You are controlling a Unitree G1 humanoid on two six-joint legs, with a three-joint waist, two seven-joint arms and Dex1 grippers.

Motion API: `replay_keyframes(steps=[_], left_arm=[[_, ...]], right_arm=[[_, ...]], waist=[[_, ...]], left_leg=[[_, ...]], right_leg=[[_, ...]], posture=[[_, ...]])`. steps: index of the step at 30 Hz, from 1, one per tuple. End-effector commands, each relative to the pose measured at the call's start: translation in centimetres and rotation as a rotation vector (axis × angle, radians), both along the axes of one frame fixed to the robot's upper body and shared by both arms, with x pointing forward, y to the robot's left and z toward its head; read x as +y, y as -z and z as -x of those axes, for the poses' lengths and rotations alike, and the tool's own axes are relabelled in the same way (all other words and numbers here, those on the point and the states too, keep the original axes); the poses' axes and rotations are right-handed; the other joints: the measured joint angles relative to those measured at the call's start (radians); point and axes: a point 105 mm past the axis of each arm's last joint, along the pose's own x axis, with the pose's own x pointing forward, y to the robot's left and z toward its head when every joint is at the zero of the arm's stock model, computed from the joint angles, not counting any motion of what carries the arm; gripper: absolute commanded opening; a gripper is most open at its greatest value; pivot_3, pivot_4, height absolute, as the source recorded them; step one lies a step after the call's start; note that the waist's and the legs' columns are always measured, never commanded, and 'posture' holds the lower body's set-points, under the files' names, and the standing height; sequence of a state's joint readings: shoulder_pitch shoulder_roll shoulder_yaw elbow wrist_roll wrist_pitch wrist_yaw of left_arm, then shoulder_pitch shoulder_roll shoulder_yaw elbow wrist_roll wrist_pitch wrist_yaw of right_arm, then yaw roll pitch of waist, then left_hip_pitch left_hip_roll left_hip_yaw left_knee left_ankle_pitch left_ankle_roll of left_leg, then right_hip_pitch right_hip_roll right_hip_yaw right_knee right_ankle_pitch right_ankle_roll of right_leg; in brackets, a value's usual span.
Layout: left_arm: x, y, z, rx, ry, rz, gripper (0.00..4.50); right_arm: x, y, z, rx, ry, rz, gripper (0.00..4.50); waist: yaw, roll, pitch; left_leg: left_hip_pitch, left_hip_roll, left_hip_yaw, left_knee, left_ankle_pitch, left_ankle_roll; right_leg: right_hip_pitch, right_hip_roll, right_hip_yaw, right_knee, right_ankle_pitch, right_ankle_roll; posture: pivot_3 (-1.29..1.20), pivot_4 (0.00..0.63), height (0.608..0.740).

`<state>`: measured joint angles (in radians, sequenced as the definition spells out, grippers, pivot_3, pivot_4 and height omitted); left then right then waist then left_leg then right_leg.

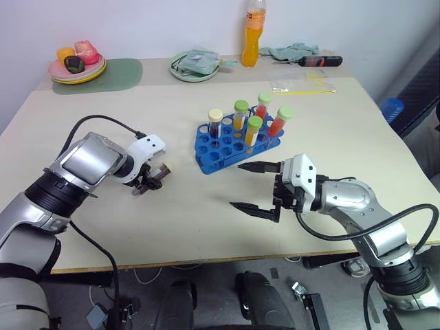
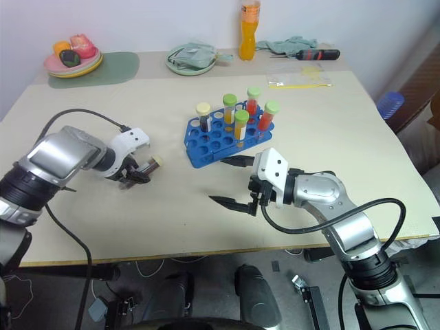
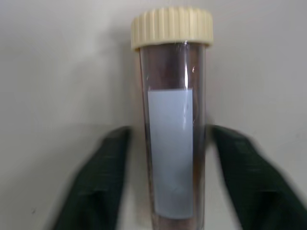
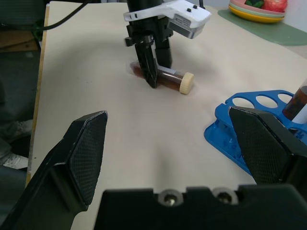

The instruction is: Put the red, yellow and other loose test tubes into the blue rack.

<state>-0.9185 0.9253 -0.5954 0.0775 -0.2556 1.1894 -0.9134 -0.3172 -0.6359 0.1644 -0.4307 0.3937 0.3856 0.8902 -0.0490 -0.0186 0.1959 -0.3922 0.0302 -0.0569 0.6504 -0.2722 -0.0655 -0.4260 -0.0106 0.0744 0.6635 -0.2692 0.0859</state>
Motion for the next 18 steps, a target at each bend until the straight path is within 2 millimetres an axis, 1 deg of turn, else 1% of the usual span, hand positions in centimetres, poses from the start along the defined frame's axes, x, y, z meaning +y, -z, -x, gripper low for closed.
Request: replay_keyframes(steps=[1,3,5,7,8,9,10,11,12,13,15,16,18], left_arm=[[1.0,-0.8,0.1,-0.017,-0.007,-0.029,0.79],[1.4,-1.2,0.3,-0.031,-0.009,-0.030,0.76],[2.2,-1.9,0.2,-0.081,-0.031,-0.030,0.76],[2.3,-3.7,-0.5,-0.236,-0.013,0.015,0.76],[1.8,-5.2,-0.8,-0.349,0.018,0.072,0.76],[0.6,-7.0,-0.8,-0.488,0.081,0.153,0.76],[-1.0,-8.5,-0.1,-0.612,0.156,0.236,0.76],[-2.1,-9.8,0.7,-0.719,0.209,0.303,0.76],[-2.8,-10.3,1.3,-0.779,0.238,0.340,0.76],[-3.5,-10.6,1.8,-0.817,0.251,0.370,0.76],[-5.9,-10.6,2.2,-0.866,0.226,0.492,0.76],[-8.2,-10.3,2.0,-0.917,0.220,0.545,0.76],[-11.8,-10.0,1.6,-1.023,0.206,0.588,0.76]], right_arm=[[0.8,-1.0,0.6,-0.056,-0.032,-0.017,4.50],[0.9,-1.0,0.7,-0.057,-0.035,-0.020,4.50],[0.9,-0.9,0.7,-0.055,-0.033,-0.021,4.50],[0.6,-0.7,0.5,-0.042,-0.009,-0.024,4.50],[0.4,-0.6,0.3,-0.029,0.013,-0.036,4.50],[0.0,-0.4,-0.1,-0.005,0.055,-0.059,4.50],[-0.5,-0.1,-0.6,0.009,0.103,-0.076,4.50],[-1.0,0.3,-1.1,0.015,0.148,-0.084,4.50],[-1.2,0.5,-1.4,0.016,0.175,-0.087,4.50],[-1.5,0.7,-1.7,0.016,0.200,-0.089,4.50],[-1.9,1.2,-2.5,0.030,0.263,-0.106,4.50],[-2.1,1.5,-3.0,0.044,0.296,-0.126,4.50],[-2.3,2.0,-3.7,0.063,0.343,-0.157,4.50]], waist=[[0.002,0.000,0.000],[0.004,0.000,0.000],[0.003,0.000,0.000],[0.005,0.000,0.000],[0.005,0.000,0.000],[0.007,-0.001,0.000],[0.009,-0.001,0.000],[0.013,-0.001,0.000],[0.017,-0.001,0.000],[0.022,-0.001,0.000],[0.033,-0.001,0.000],[0.038,-0.001,0.000],[0.044,-0.001,-0.001]], left_leg=[[0.000,0.000,0.000,0.000,0.000,0.000],[0.000,0.000,0.000,0.000,0.000,0.000],[0.000,0.000,0.000,0.000,0.000,0.000],[0.000,0.000,0.000,0.000,0.000,0.000],[0.000,0.000,0.000,0.001,0.000,0.000],[0.000,0.001,0.000,0.000,0.000,0.000],[-0.001,0.001,0.000,0.001,0.000,0.000],[-0.002,0.001,-0.001,0.001,0.000,0.000],[-0.002,0.001,0.000,0.002,0.000,0.000],[-0.002,0.001,0.000,0.002,0.000,0.000],[-0.002,0.000,0.001,0.003,0.000,0.000],[-0.001,0.000,0.001,0.004,0.000,0.000],[0.000,-0.001,0.000,0.006,0.000,0.000]], right_leg=[[0.000,0.000,0.000,0.000,0.000,0.000],[0.000,0.000,0.000,0.000,0.000,0.000],[0.000,0.000,0.000,0.000,0.000,0.000],[0.000,0.000,0.000,0.000,0.000,0.000],[0.000,0.000,0.000,0.000,0.000,0.000],[0.000,0.000,0.000,0.000,0.000,0.000],[0.000,0.000,-0.001,-0.001,0.000,0.000],[0.000,-0.001,-0.001,0.000,0.000,0.000],[0.000,-0.002,-0.001,-0.001,0.000,0.000],[0.000,-0.003,-0.001,-0.001,0.000,0.000],[0.000,-0.003,0.000,-0.001,0.000,0.000],[0.001,-0.003,0.000,0.000,0.000,0.000],[0.005,-0.003,-0.001,0.000,0.000,0.001]], posture=[[0.00,0.150,0.740],[0.00,0.150,0.740],[0.00,0.150,0.740],[0.00,0.150,0.740],[0.00,0.150,0.740],[0.00,0.150,0.740],[0.00,0.150,0.740],[0.00,0.150,0.740],[0.00,0.150,0.740],[0.00,0.150,0.740],[0.00,0.150,0.740],[0.00,0.150,0.740],[0.00,0.150,0.740]])
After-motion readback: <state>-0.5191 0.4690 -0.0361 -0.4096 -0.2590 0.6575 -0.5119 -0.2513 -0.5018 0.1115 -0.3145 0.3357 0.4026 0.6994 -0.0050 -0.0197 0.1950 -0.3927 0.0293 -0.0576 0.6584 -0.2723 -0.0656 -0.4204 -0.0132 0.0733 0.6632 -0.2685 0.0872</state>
